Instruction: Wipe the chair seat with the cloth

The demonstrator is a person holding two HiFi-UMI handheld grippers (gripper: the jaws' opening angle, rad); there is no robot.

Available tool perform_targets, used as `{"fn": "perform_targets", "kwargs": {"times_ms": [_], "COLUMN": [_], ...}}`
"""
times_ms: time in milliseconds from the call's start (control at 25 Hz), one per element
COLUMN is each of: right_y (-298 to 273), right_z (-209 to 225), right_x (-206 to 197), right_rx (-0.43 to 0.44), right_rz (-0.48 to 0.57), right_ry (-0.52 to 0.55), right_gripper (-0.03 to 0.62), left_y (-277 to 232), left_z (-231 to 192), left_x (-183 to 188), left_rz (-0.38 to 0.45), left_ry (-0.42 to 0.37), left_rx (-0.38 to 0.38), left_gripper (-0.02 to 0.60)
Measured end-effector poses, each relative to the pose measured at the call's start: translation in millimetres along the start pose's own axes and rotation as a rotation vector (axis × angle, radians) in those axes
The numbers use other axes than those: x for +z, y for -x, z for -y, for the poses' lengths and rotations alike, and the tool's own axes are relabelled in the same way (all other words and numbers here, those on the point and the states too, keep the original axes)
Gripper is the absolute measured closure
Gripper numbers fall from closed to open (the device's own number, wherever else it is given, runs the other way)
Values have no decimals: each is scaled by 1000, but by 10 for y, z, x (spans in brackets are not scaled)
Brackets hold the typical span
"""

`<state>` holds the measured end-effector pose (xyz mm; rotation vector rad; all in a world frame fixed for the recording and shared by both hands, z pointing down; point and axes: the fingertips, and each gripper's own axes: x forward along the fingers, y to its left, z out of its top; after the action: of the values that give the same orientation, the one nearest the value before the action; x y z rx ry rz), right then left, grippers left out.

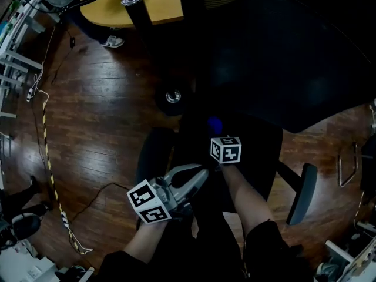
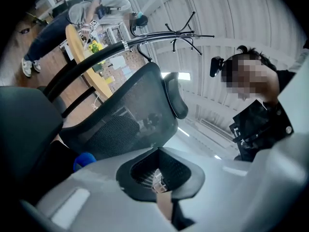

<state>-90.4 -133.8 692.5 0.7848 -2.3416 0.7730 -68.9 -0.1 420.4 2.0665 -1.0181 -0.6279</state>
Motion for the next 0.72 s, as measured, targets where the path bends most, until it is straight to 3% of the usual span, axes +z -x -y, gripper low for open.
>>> {"fn": "perform_targets", "kwargs": {"times_ms": [160,400,520,720], "right_y": [-412,-592,-479,15], "right_z": [-133,-155,128,1019], "right_x": [192,84,85,-111], "right_rx": [38,67,2,-169], "right_rz": [-28,-45,-43,-62], "right_ry": [47,48,31,-27], "right_gripper": [560,559,560,560], "left_y": [80,226,156,-28], "left_z": [-67,-227,-280,-303], "left_x": [151,298,310,250], "left_rz": [48,92,90,63], "left_ry": [3,14,19,48], "left_rx": [26,62,65,38], "left_gripper": [592,592,592,592]}}
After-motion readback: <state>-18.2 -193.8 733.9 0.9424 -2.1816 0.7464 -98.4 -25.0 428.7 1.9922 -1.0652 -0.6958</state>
